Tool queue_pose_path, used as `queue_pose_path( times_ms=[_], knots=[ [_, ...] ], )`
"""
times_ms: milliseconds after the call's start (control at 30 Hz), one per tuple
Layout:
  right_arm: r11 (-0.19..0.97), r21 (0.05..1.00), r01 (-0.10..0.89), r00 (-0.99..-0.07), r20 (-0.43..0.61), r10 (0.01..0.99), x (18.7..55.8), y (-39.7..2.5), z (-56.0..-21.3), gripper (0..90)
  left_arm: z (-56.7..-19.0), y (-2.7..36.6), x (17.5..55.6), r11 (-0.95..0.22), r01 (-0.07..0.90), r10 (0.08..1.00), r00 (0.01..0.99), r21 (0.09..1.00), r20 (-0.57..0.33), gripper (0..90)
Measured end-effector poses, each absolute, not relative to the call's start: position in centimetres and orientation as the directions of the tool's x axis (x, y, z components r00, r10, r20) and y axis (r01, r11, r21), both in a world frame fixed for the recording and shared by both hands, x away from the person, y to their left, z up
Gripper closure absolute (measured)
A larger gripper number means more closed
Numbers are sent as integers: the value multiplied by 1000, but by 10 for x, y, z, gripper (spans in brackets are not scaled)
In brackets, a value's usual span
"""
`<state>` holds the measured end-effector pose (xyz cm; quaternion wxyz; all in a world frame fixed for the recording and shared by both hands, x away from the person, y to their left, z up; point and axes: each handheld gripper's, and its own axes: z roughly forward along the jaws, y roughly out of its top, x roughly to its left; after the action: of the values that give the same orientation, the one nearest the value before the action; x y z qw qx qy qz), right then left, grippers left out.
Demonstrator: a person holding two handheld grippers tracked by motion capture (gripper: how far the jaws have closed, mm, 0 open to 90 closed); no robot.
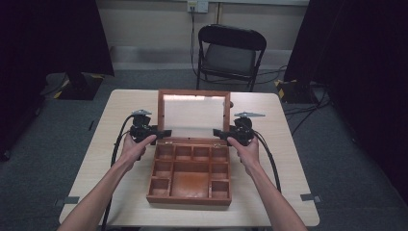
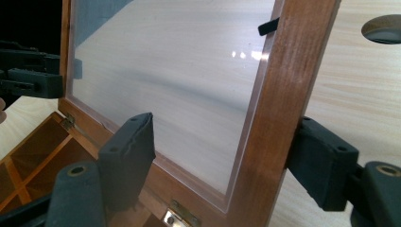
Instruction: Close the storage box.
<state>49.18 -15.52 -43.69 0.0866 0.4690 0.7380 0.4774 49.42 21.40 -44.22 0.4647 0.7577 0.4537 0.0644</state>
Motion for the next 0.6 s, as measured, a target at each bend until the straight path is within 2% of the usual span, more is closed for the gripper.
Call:
queue_pose_path(
  times_ms=[333,367,600],
  knots=[
    [106,797,595,-558,314,768,487,-155,-429,275,-435,218,489,-160,616,739,592,771,-320,356],
    [112,800,590,-556,301,775,486,-156,-427,325,-434,218,489,-155,615,739,591,773,-323,366],
    [85,817,570,-558,308,771,484,-160,-419,364,-429,221,486,-138,601,733,597,788,-327,413]
  ],
)
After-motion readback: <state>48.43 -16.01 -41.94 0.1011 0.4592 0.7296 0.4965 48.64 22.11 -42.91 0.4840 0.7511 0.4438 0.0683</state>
